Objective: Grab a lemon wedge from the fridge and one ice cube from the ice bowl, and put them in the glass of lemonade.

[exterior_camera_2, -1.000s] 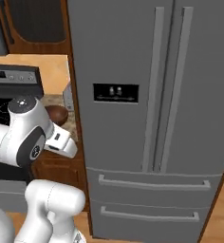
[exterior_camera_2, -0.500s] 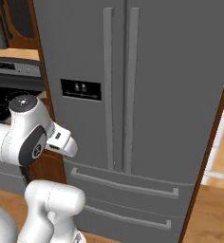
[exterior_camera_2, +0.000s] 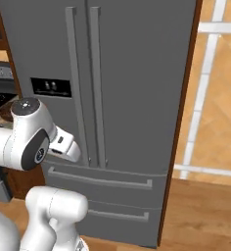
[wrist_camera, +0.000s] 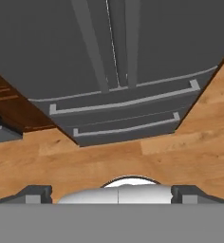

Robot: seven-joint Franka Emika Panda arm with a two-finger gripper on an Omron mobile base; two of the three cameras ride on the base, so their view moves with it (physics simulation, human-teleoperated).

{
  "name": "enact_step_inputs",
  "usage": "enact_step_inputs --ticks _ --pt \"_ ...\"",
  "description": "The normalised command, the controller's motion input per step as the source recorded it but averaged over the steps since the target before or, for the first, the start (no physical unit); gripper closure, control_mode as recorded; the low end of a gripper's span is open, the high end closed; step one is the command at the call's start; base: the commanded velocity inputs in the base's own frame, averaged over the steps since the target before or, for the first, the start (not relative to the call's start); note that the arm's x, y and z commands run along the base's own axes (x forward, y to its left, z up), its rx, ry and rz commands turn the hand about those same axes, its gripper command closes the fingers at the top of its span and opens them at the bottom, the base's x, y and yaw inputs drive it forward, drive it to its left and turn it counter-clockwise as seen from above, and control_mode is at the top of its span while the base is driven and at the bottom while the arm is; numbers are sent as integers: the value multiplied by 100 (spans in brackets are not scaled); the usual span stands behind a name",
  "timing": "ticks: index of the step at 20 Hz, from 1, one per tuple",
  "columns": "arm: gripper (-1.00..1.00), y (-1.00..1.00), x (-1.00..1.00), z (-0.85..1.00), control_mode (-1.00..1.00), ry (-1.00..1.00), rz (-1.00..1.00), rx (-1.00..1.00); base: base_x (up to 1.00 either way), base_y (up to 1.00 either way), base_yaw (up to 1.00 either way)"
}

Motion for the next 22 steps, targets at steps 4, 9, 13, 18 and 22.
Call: enact_step_inputs --ticks 4,9,13,18,22 --pt "-100 0 0 0 100 0 0 0 -100 5 3" --pt "-100 0 0 0 100 0 0 0 -40 0 0" --pt "-100 0 0 0 100 0 0 0 57 -3 -1" --pt "-100 0 0 0 100 0 0 0 19 -22 0" --pt "-100 0 0 0 100 0 0 0 -19 -11 0"
